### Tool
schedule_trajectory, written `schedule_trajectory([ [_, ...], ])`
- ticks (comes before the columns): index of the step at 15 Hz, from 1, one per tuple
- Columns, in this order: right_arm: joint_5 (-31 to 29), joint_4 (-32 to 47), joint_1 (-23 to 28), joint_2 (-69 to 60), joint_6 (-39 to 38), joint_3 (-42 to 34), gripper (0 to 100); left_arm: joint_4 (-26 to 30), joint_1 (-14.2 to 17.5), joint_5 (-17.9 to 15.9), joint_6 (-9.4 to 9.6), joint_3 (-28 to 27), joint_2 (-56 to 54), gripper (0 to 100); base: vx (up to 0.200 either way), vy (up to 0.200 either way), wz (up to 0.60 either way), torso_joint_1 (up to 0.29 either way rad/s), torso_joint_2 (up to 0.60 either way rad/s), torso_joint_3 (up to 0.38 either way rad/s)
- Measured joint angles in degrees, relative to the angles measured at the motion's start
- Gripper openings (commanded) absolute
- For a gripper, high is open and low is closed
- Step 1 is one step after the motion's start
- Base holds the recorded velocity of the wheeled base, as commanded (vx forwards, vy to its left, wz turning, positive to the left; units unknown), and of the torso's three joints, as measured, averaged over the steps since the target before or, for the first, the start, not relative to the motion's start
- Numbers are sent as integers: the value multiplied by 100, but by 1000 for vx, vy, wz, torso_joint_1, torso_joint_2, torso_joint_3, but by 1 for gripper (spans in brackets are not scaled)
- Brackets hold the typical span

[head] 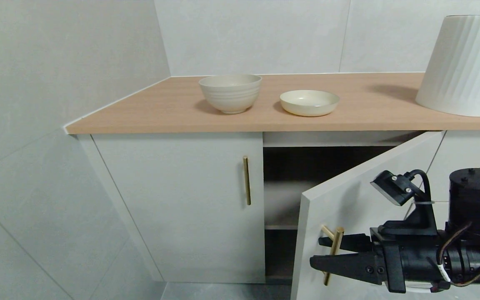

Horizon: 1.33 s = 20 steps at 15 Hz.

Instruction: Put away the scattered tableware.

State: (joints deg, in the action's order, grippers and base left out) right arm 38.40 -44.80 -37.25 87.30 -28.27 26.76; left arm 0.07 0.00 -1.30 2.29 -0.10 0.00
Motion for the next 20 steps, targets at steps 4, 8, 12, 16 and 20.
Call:
schedule_trajectory([
  [4, 11, -15, -11, -17, 2, -24, 100, 143, -16, -340, -11, -541, 38, 100, 0, 0, 0, 0, 0, 0],
  [8, 27, -20, -15, -12, 5, -22, 100, 1235, -66, -1596, -88, -2225, 936, 100, 0, 0, 0, 0, 0, 0],
  [12, 33, -28, -28, 11, 5, 0, 100, 1398, -160, -2853, -167, -3322, 3004, 100, 0, 0, 0, 0, 0, 0],
  [16, 5, -57, -100, 55, 17, 5, 100, 208, -844, -3340, -845, -3654, 5286, 100, 0, 0, 0, 0, 0, 0],
  [20, 7, -60, -122, 62, 20, -5, 100, -1802, -2061, -3471, -2107, -3221, 7051, 100, 0, 0, 0, 0, 0, 0],
])
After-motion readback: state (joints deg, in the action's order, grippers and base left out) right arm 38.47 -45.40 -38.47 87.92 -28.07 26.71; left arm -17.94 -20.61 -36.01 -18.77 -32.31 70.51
